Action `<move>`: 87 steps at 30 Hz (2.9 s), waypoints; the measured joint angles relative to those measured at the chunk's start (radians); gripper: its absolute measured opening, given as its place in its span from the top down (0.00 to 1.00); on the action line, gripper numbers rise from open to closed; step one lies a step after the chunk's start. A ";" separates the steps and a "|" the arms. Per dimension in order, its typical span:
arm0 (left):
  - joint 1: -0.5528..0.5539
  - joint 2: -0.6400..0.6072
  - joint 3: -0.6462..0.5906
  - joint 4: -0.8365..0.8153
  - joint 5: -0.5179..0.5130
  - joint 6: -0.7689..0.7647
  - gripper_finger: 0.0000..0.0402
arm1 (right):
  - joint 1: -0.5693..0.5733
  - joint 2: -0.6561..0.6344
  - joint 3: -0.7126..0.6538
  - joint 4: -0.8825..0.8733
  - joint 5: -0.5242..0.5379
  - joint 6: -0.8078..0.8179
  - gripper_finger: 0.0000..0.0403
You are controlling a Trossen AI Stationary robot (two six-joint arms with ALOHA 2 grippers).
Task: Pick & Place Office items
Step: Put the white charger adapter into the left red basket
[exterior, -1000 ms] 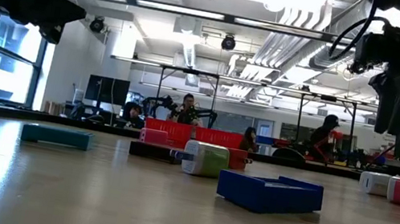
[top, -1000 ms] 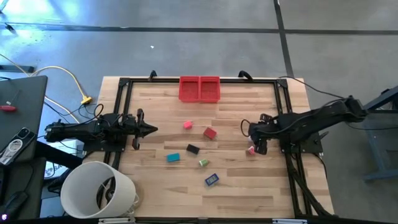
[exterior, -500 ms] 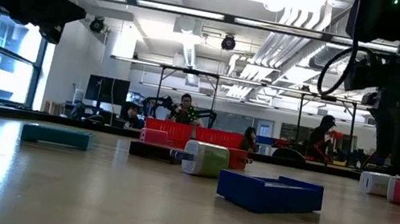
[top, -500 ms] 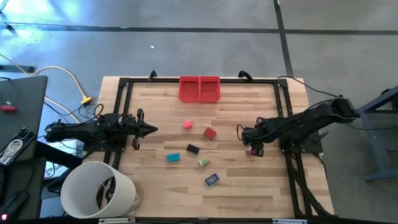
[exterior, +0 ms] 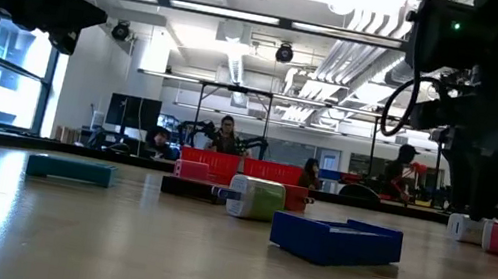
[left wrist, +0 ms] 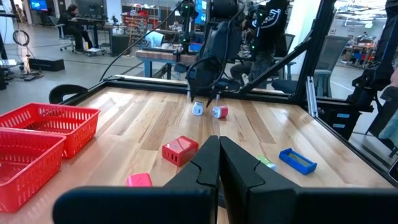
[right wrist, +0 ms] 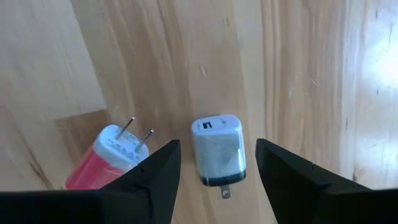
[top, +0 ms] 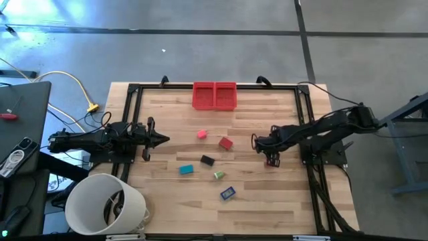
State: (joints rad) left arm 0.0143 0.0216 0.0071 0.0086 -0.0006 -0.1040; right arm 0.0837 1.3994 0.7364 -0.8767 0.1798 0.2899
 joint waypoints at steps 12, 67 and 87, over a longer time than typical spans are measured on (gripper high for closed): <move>0.000 0.000 0.000 0.000 0.000 0.000 1.00 | -0.033 -0.001 0.000 -0.007 -0.104 -0.007 0.51; 0.000 0.000 0.000 0.000 0.000 0.000 1.00 | -0.047 0.171 0.001 0.022 -0.112 -0.109 0.58; 0.000 0.000 0.000 0.000 0.000 0.000 1.00 | -0.047 0.172 0.000 0.020 -0.122 -0.103 0.70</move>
State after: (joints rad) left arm 0.0143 0.0216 0.0071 0.0082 -0.0010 -0.1040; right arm 0.0366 1.5719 0.7364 -0.8565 0.0582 0.1865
